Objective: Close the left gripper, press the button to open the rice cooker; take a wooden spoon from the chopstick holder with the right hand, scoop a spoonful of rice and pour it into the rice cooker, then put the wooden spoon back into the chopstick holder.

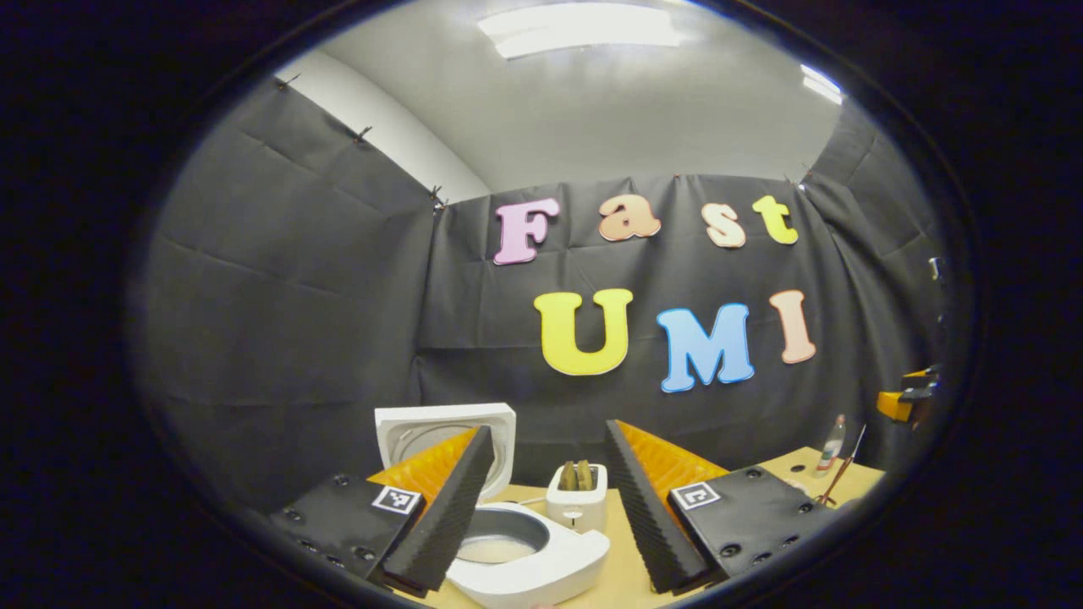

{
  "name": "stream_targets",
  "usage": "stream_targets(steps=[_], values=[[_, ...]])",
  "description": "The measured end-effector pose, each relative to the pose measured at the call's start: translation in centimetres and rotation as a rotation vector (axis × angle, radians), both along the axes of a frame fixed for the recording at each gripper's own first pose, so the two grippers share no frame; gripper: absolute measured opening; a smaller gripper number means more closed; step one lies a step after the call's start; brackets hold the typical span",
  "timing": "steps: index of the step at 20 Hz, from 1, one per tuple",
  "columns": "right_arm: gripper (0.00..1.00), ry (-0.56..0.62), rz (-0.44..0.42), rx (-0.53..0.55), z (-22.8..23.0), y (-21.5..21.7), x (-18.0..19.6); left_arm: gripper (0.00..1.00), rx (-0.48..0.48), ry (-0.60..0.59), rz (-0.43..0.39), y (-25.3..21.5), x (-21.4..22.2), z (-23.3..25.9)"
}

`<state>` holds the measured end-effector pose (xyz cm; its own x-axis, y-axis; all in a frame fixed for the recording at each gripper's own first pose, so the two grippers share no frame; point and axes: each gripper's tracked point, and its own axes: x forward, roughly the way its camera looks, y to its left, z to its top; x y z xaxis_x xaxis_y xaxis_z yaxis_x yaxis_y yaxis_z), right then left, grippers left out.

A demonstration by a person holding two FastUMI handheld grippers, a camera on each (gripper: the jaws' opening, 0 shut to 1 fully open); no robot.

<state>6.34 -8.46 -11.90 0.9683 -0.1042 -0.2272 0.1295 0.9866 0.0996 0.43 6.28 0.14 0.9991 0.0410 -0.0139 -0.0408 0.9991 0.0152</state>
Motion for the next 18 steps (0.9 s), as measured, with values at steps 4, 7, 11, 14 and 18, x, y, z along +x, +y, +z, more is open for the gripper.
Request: stream_targets(steps=[4, 7, 11, 14, 18], values=[[0.97, 0.067, -0.004, 0.088, -3.8, -0.2, 1.9, 0.95, -0.01, 0.013, 0.013, 0.1, -2.0, 0.1], [0.98, 0.142, -0.026, 0.131, -7.5, -0.6, 3.3, 0.91, 0.043, 0.029, 0.049, 1.6, -3.0, 0.1], [0.98, 0.247, -0.033, 0.159, -12.3, -0.9, 4.4, 0.91, 0.074, 0.041, 0.094, 3.2, -4.4, 0.5], [0.98, 0.316, -0.04, 0.202, -15.2, -0.9, 4.7, 0.91, 0.075, 0.054, 0.123, 3.9, -5.0, 0.3], [0.95, 0.408, -0.041, 0.299, -18.7, -0.1, 4.6, 0.91, 0.087, 0.076, 0.139, 4.5, -5.6, -0.2]])
